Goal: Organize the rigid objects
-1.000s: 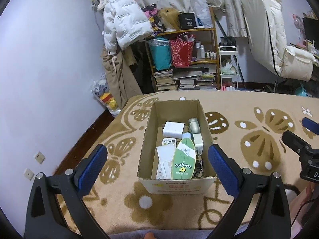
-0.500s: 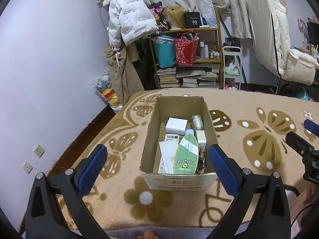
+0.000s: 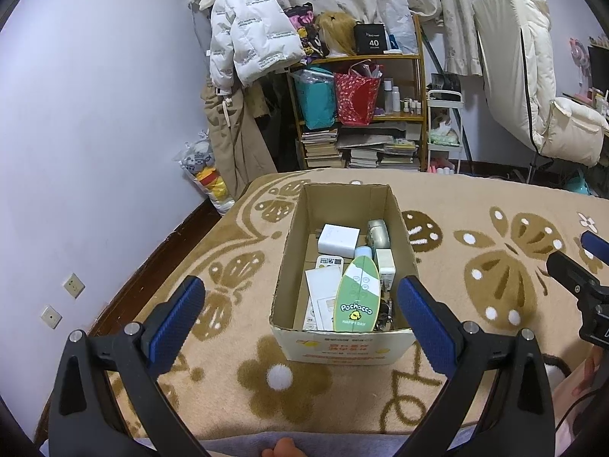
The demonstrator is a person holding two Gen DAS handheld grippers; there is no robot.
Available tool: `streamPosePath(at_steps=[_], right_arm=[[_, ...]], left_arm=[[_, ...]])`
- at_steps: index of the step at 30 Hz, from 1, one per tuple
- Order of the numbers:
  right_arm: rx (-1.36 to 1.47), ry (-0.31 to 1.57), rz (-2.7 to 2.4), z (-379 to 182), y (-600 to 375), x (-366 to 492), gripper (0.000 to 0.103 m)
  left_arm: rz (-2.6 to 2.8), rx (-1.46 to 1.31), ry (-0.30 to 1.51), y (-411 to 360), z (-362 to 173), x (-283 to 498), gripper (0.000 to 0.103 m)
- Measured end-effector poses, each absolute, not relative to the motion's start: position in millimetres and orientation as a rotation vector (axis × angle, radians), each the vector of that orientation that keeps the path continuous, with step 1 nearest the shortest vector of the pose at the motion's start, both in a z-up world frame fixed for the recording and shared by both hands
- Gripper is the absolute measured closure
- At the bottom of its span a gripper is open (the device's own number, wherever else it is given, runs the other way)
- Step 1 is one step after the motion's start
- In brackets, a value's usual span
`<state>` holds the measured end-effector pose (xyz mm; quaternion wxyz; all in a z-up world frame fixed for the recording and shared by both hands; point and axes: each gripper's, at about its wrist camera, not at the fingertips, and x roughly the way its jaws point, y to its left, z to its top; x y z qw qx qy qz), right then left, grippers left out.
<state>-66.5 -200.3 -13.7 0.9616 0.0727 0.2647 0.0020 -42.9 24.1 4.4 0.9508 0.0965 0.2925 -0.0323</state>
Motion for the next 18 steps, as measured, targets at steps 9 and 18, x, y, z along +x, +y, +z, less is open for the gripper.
streamPosePath(at_steps=[9,18], right_arm=[[0.151,0.538,-0.008,-14.9,-200.0,-65.5,0.0],[0.152,0.536,-0.004,-15.5,-198.2,-65.4,0.0]], left_arm=[[-0.09,0.191,0.587,24.2,6.2,-46.9,0.003],[-0.094,0.192,0.594,23.4,6.4,-47.9,0.003]])
